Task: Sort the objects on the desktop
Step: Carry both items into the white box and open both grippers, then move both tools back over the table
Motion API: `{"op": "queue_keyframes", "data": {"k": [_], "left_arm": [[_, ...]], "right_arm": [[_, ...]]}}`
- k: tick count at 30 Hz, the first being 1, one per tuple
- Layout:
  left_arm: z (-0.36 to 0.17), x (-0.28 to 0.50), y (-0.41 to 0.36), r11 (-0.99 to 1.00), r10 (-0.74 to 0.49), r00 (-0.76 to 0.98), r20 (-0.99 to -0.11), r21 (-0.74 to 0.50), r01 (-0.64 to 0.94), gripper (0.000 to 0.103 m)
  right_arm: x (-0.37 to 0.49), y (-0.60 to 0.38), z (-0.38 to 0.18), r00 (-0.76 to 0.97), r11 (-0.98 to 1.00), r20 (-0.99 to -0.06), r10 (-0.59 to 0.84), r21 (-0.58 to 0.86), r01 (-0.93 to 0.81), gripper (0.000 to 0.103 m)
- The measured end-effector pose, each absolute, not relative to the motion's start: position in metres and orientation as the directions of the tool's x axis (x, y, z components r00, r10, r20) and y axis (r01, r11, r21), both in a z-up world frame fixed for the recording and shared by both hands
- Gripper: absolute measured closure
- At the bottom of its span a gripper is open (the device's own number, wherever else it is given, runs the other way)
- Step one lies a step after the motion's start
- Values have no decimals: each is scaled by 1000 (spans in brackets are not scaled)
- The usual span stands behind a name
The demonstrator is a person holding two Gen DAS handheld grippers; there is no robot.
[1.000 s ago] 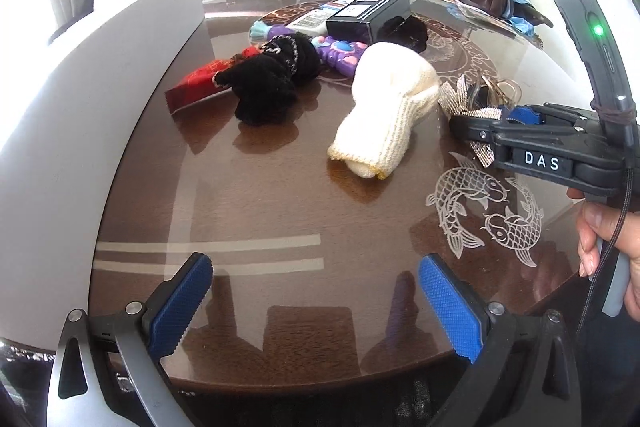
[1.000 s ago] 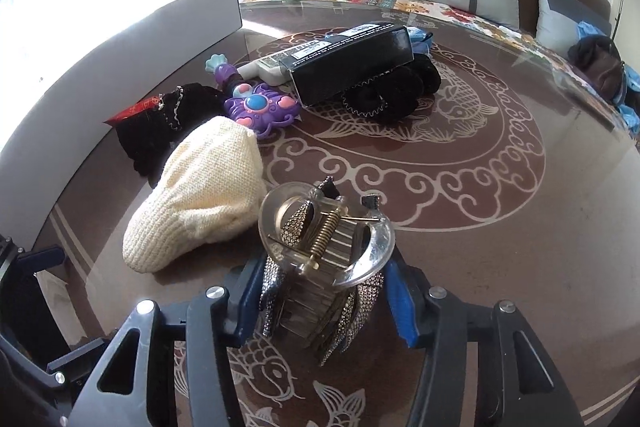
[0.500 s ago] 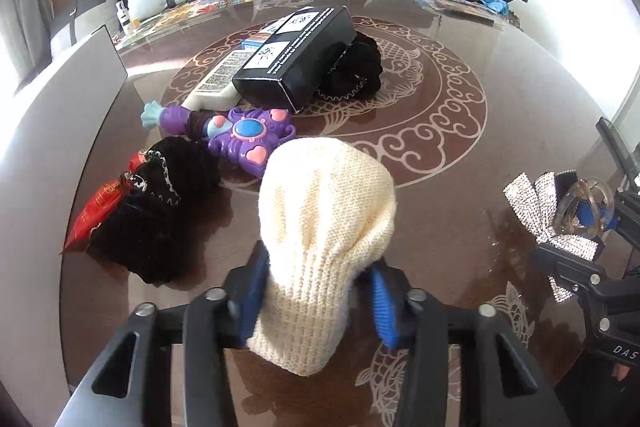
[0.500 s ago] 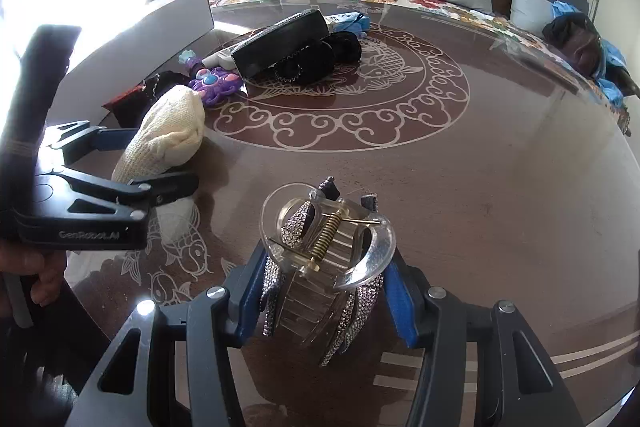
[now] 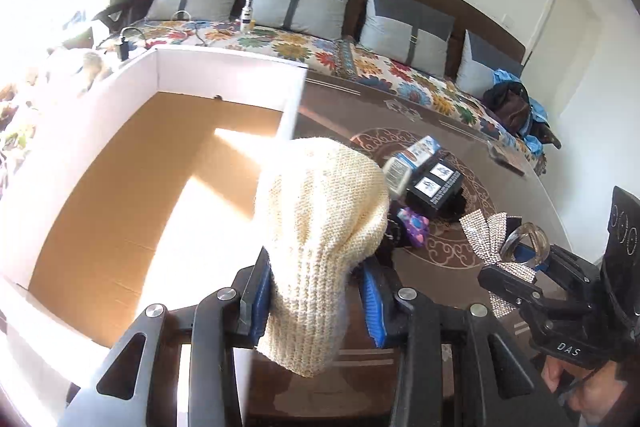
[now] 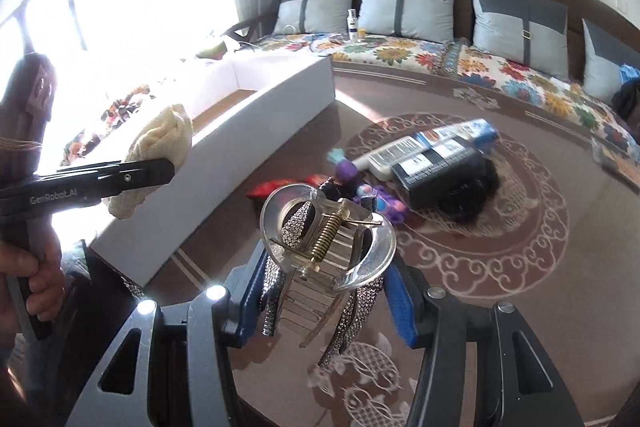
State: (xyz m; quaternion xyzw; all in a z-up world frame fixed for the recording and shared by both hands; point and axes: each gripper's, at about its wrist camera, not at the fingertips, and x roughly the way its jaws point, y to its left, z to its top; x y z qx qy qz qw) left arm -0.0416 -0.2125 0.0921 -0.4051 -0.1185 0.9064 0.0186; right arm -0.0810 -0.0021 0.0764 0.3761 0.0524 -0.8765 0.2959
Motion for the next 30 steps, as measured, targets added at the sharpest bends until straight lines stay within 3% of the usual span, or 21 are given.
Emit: {"op": "queue_keyframes", "data": {"k": [6,11,13,15,19,24,27,30], "left_arm": [[67,-49,-322,-954,-35,-586,-809,-148,260,64],[40,-51,-343,-954,-60,-511,-857,-101,282,61],[35,-48,-347,-947,-111,-485,-867,-56,316,44],[33,-46,-350,-937,-149,-480,-865,-32,347,27],[45,-32,-346,-937,-142,-535,-833,-61,344,24],[75,-20,-294,-963,-100,-624,-775,-83,258,24],[94,-13,-243,-982,4,-677,-736,-131,136,24],[102,-6,-182,-988,118,-693,-711,-153,-11,22]], "right_arm": [[-84,-151,110,-404,-642,-650,-644,172,747,49],[-86,-246,84,-295,-568,-724,-623,161,807,49],[-91,-264,70,-248,-568,-760,-601,187,802,47],[-96,-270,60,-244,-596,-782,-574,195,779,30],[-104,-240,66,-280,-632,-745,-605,235,739,19],[-98,-162,82,-457,-711,-670,-585,154,686,5],[-95,-96,70,-577,-800,-646,-499,87,594,0],[-99,-31,35,-621,-873,-697,-358,15,487,0]]}}
